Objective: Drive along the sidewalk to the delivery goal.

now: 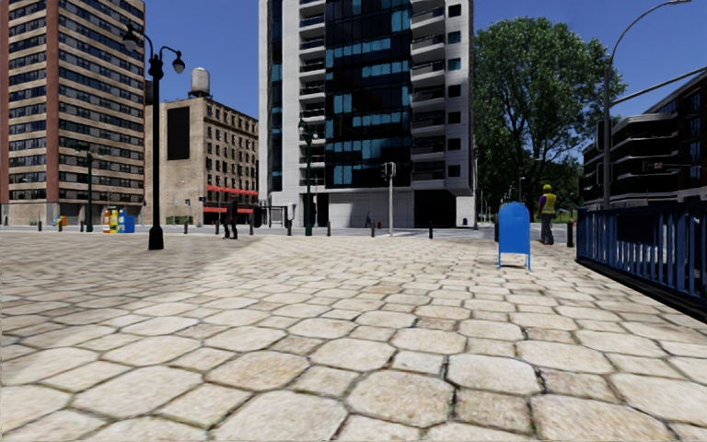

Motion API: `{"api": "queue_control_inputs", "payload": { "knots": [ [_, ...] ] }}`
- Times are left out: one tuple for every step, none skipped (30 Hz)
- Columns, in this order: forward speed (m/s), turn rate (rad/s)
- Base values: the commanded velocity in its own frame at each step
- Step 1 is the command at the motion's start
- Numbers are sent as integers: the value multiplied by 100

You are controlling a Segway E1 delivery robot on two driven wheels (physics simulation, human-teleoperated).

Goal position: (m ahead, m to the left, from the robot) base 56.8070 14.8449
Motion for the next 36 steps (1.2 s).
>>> {"api": "queue_control_inputs", "payload": {
  "knots": [
    [200,0],
    [200,0],
    [200,0],
    [200,0],
    [200,0],
    [200,0],
    [200,0],
    [200,2],
    [200,5],
    [200,7],
    [200,8],
    [200,8],
    [200,8],
    [200,8],
    [200,9],
    [200,9],
    [200,9],
    [200,9],
    [200,9],
    [200,6],
    [200,0],
    [200,0],
    [200,0],
    [200,0],
    [200,0],
    [200,0],
    [200,0],
    [200,0],
    [200,0],
    [200,0],
    [200,0],
    [200,0],
    [200,0],
    [200,0],
    [200,0],
    [200,0]
  ]
}}
